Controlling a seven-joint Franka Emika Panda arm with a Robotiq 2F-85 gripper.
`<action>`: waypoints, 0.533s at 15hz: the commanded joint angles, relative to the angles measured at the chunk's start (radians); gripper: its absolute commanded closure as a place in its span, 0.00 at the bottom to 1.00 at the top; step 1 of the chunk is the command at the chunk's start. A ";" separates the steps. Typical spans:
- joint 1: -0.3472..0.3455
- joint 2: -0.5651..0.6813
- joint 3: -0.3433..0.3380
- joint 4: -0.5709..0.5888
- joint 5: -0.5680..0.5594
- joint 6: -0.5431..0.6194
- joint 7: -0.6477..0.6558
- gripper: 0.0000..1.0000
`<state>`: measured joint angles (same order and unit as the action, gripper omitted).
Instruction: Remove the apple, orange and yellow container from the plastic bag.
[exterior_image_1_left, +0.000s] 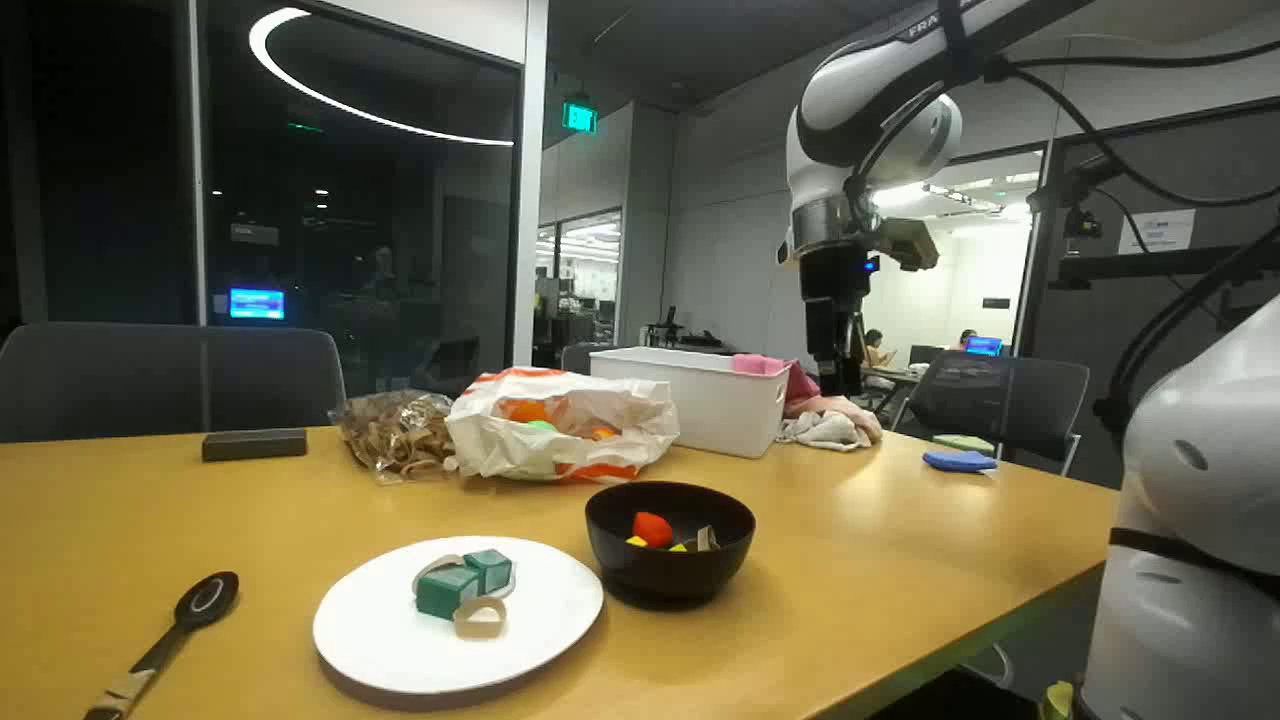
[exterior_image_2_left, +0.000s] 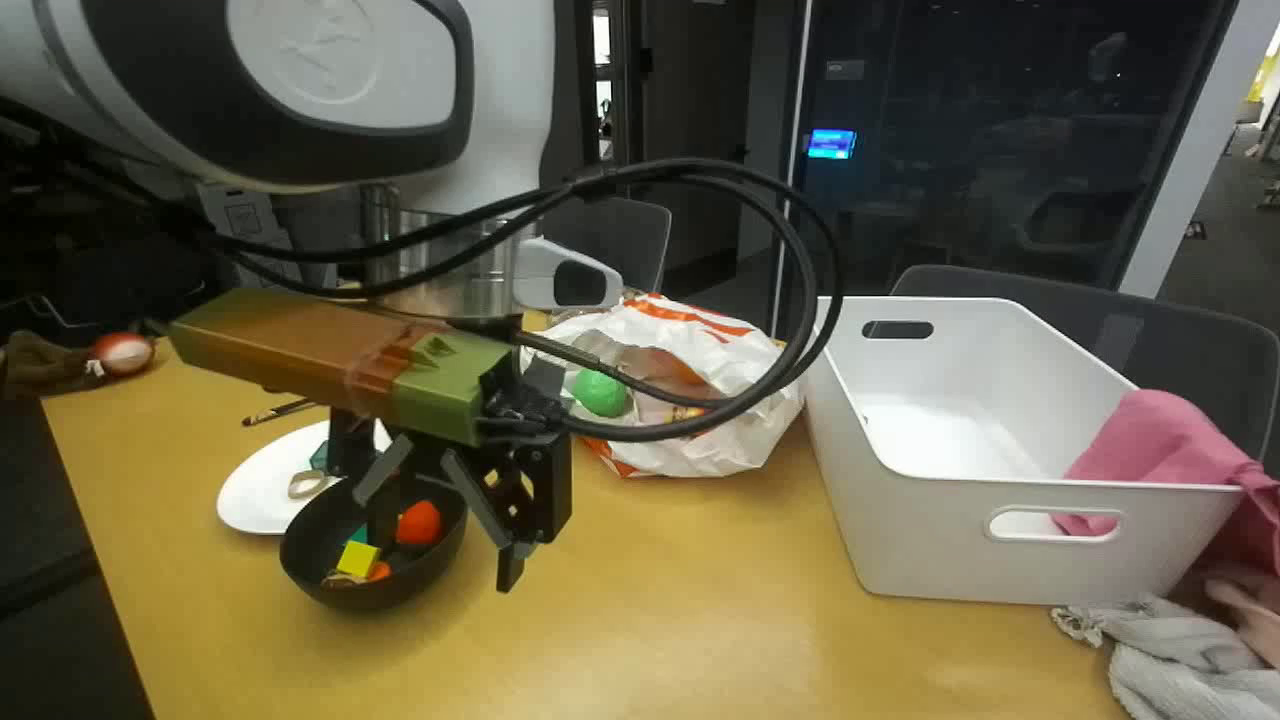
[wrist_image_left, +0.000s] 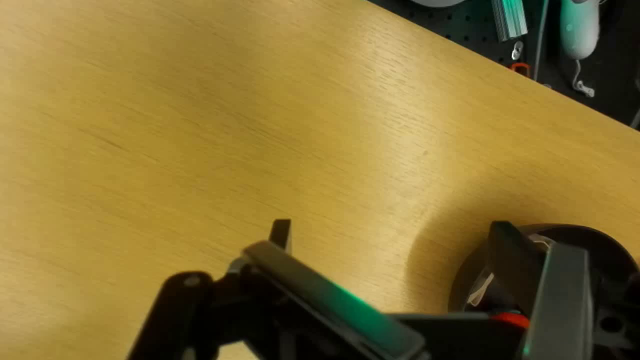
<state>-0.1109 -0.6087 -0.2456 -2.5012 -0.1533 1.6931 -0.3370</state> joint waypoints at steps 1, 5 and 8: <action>-0.004 0.001 0.004 0.004 0.002 0.000 -0.002 0.00; -0.004 -0.002 0.004 0.011 0.002 0.000 -0.002 0.00; -0.004 -0.002 0.004 0.011 0.002 0.000 -0.002 0.00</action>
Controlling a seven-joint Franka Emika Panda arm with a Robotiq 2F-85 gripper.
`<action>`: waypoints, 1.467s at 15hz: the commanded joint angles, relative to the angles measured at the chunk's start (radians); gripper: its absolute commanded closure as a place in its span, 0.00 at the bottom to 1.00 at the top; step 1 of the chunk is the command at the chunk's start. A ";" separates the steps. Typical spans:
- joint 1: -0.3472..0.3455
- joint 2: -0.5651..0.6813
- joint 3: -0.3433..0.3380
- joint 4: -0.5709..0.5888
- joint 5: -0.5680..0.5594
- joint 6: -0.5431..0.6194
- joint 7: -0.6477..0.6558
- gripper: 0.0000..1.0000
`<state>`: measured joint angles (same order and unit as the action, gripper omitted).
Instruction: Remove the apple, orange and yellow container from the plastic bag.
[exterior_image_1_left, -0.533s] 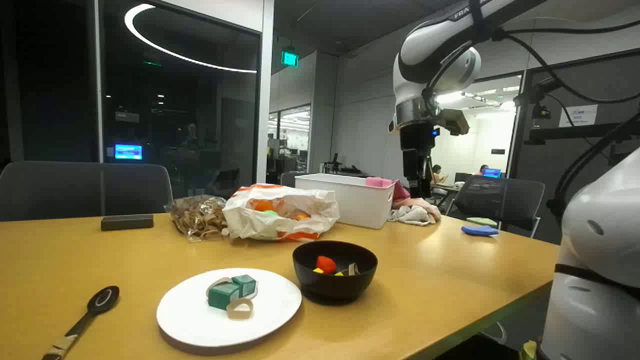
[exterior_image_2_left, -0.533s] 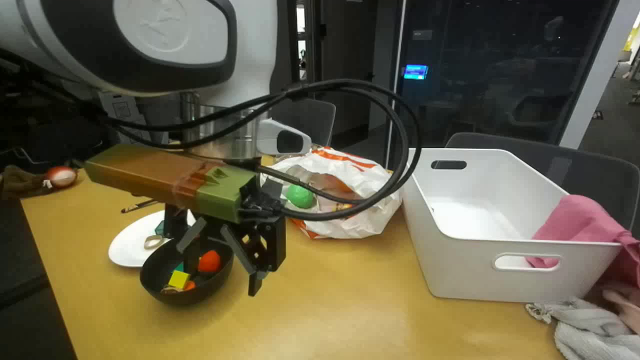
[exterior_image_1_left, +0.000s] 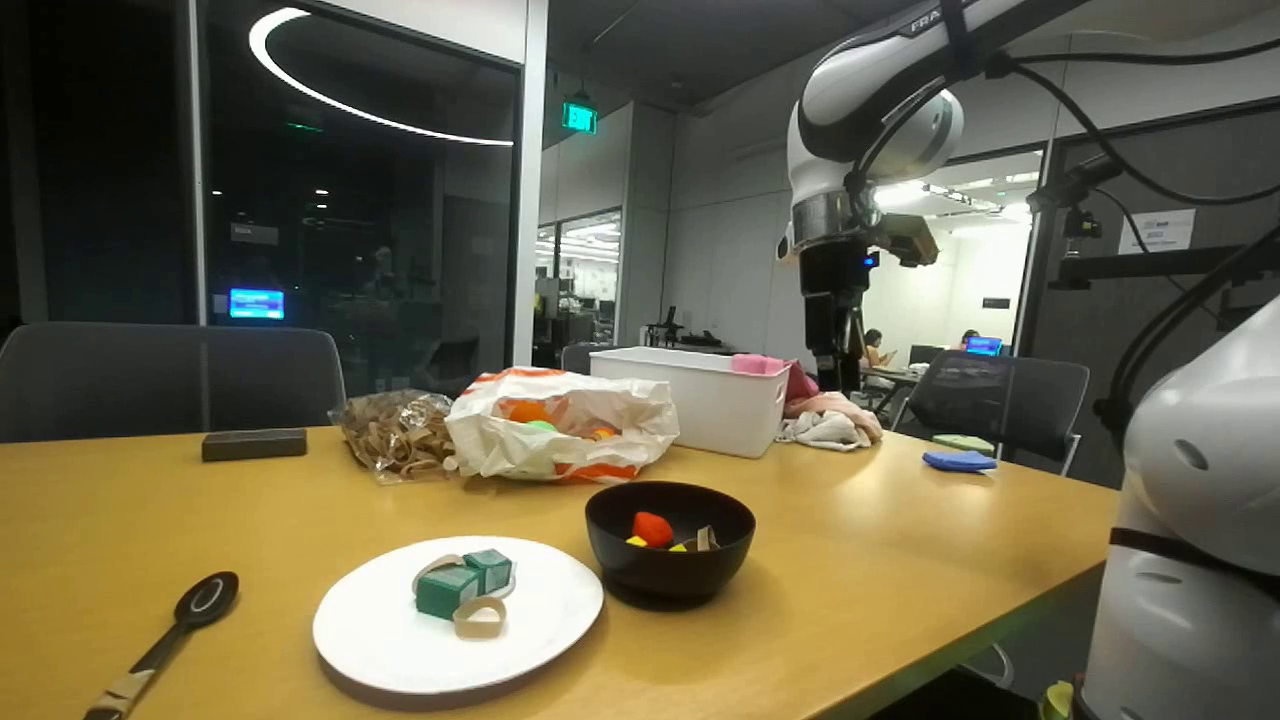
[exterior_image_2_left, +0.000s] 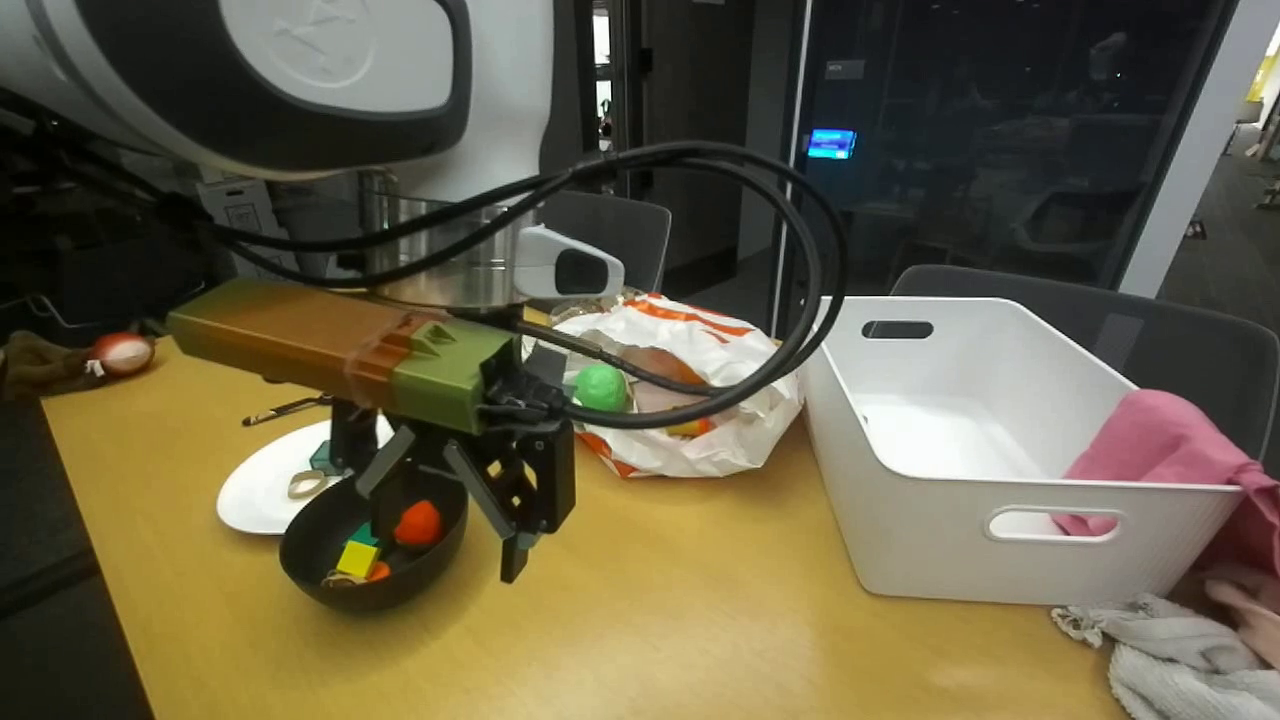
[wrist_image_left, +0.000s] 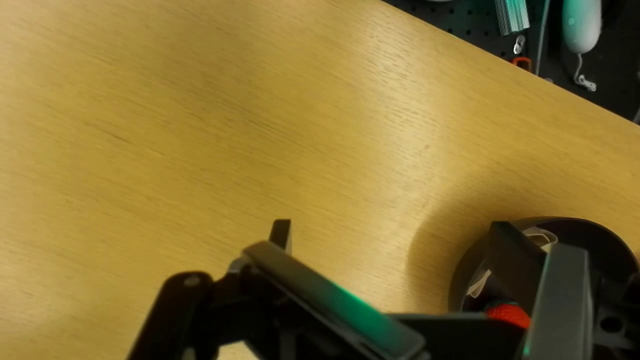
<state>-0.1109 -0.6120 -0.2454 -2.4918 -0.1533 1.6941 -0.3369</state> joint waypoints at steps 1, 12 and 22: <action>-0.004 0.001 0.004 0.001 0.002 -0.001 -0.002 0.00; 0.140 0.213 0.116 -0.017 0.091 0.470 0.013 0.00; 0.153 0.586 0.228 0.308 0.119 0.816 0.243 0.00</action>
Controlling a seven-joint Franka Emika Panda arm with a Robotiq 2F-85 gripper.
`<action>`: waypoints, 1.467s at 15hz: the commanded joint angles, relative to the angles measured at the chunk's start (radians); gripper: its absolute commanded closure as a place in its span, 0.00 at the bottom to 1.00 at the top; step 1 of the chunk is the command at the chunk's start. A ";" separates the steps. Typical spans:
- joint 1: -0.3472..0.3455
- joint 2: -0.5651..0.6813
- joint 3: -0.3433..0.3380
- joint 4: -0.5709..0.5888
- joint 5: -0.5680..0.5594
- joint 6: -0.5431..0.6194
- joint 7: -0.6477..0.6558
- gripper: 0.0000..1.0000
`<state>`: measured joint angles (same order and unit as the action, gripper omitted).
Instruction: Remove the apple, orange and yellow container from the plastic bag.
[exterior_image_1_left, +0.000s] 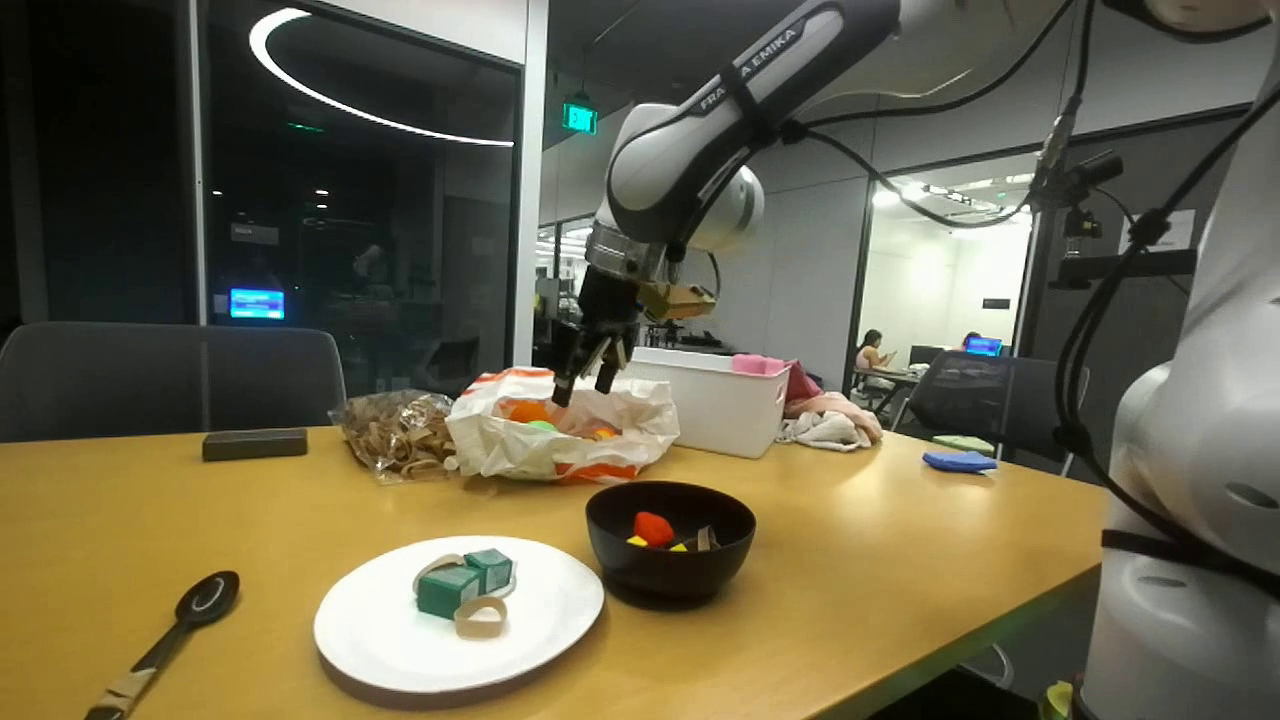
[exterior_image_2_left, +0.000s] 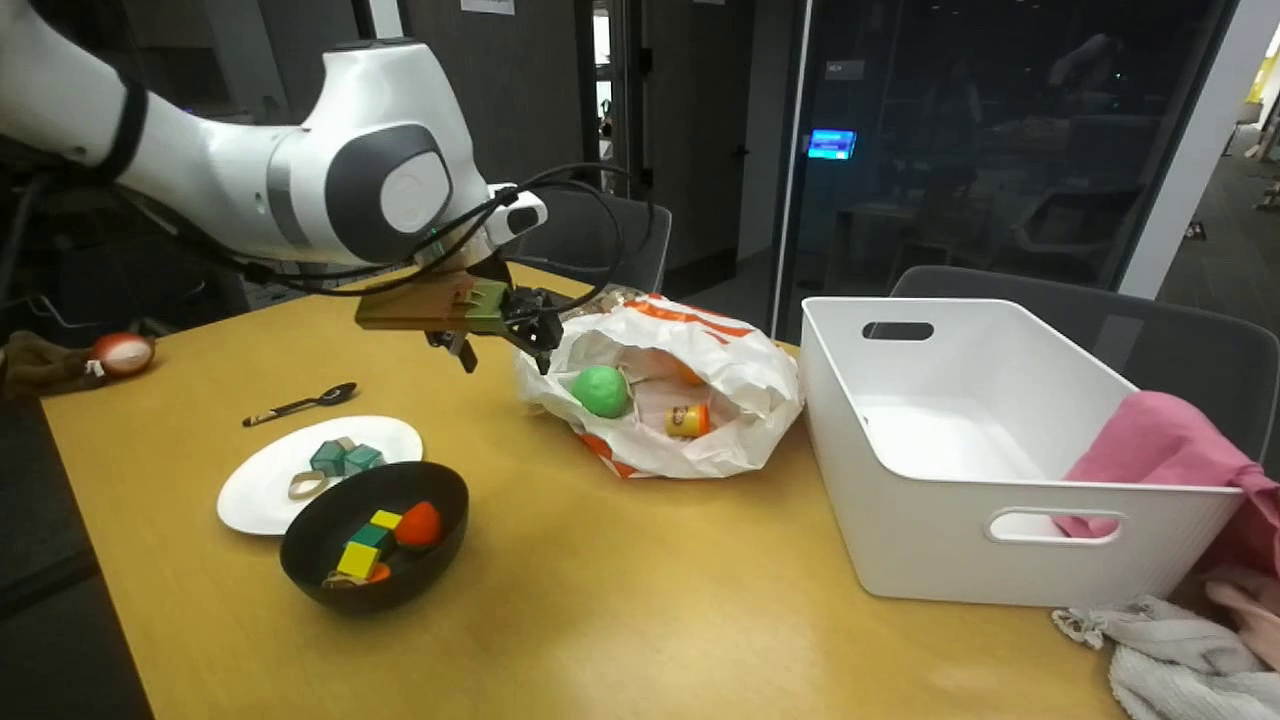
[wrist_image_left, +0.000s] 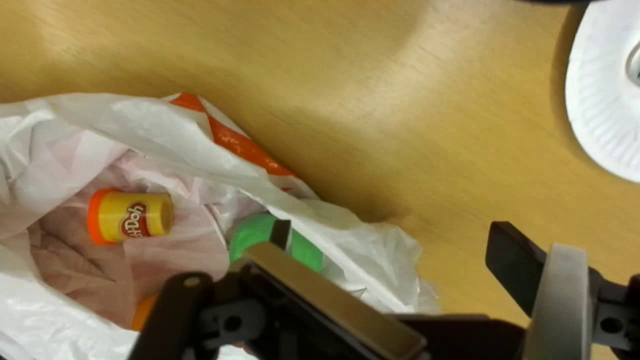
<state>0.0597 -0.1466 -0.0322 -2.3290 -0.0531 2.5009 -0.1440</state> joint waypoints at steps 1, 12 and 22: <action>-0.020 0.150 0.014 0.181 0.017 0.009 0.067 0.00; -0.065 0.486 -0.037 0.462 -0.055 0.054 0.166 0.00; -0.068 0.560 -0.022 0.516 -0.028 0.047 0.156 0.43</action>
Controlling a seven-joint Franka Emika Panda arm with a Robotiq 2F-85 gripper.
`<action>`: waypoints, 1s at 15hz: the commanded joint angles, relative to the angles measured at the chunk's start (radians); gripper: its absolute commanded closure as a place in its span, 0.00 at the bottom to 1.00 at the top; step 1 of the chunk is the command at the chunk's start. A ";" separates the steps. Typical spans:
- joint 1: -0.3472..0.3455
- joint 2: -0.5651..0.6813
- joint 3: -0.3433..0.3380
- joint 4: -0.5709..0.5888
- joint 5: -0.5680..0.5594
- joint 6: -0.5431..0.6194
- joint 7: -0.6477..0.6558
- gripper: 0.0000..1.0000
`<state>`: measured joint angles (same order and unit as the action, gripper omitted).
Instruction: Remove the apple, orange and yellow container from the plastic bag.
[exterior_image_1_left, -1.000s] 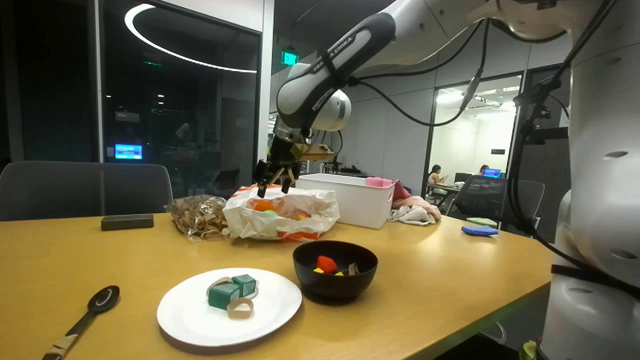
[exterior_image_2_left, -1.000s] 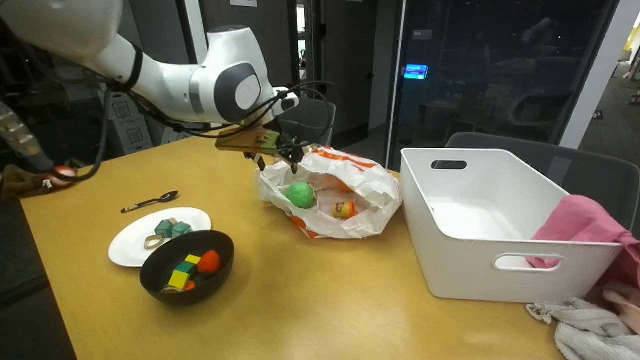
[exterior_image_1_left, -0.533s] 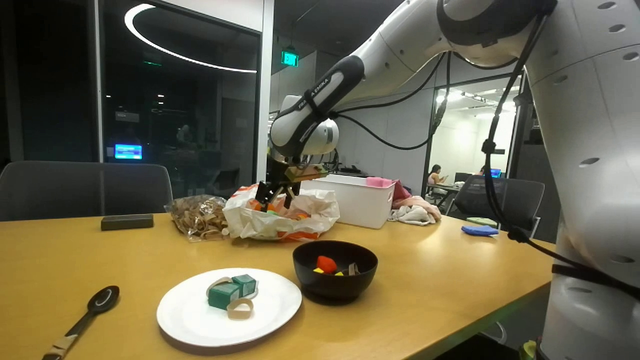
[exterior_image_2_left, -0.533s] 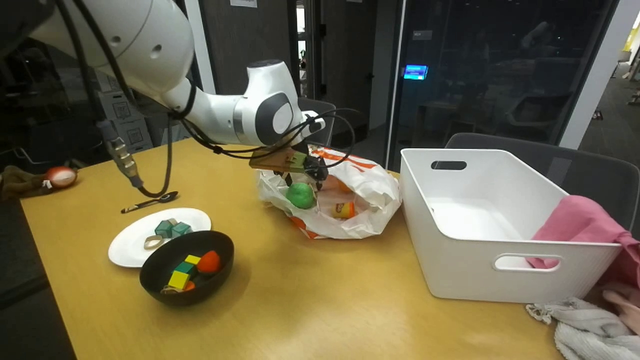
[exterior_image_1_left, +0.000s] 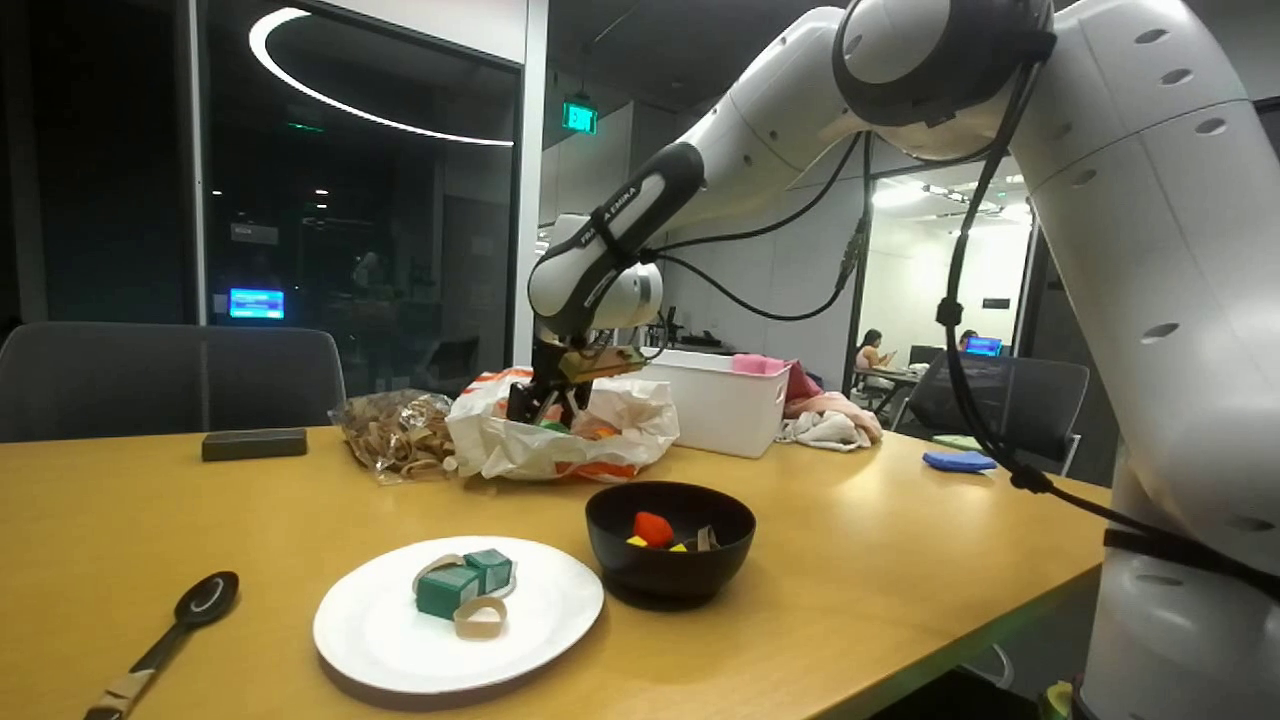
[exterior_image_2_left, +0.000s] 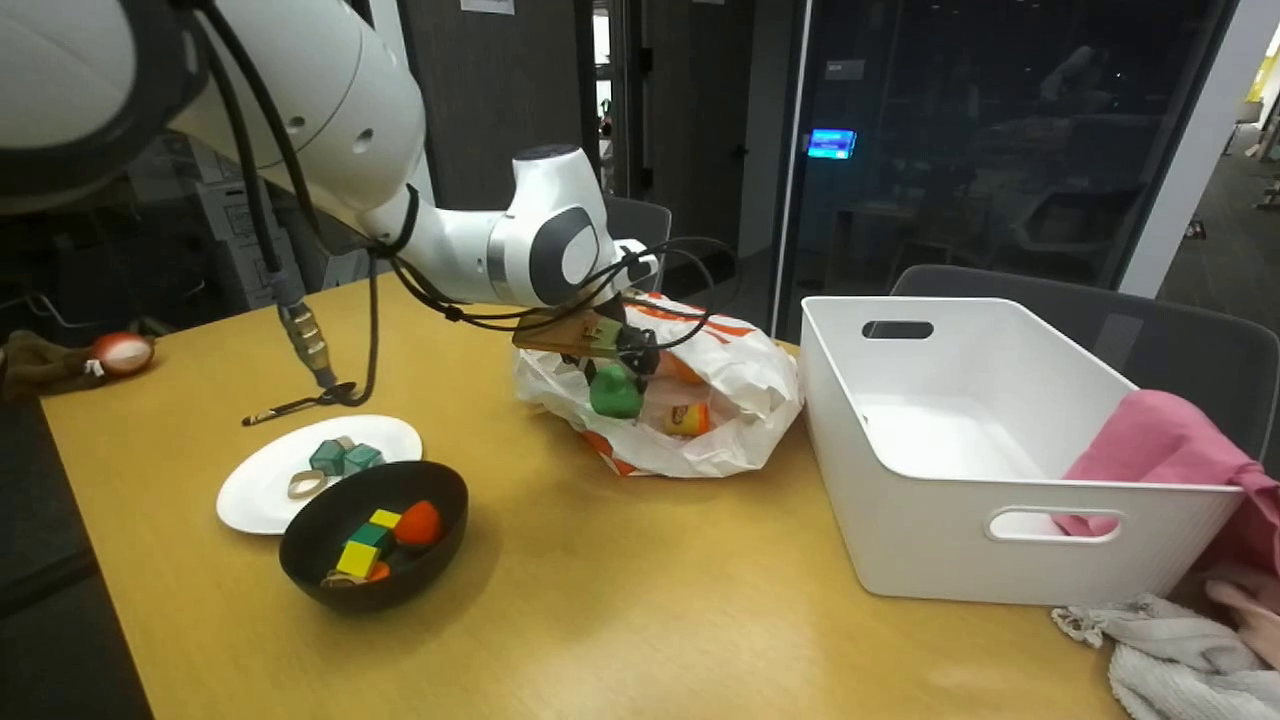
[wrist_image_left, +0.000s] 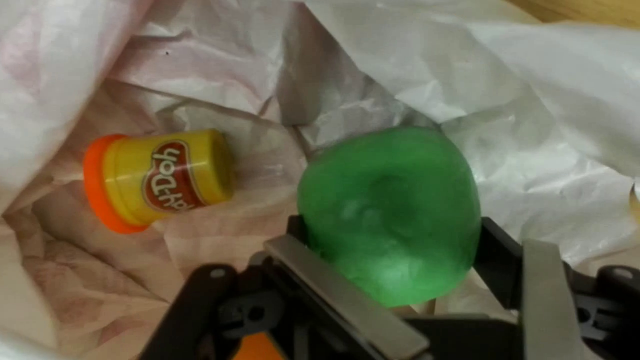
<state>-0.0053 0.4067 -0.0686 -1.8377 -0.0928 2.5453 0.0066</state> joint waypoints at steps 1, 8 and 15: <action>0.001 -0.002 0.014 0.020 0.005 0.004 0.009 0.43; 0.090 -0.171 -0.022 -0.076 -0.216 0.002 0.044 0.44; 0.075 -0.409 0.101 -0.302 -0.106 -0.073 -0.200 0.44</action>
<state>0.0824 0.1253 -0.0241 -2.0027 -0.3014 2.4600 -0.0407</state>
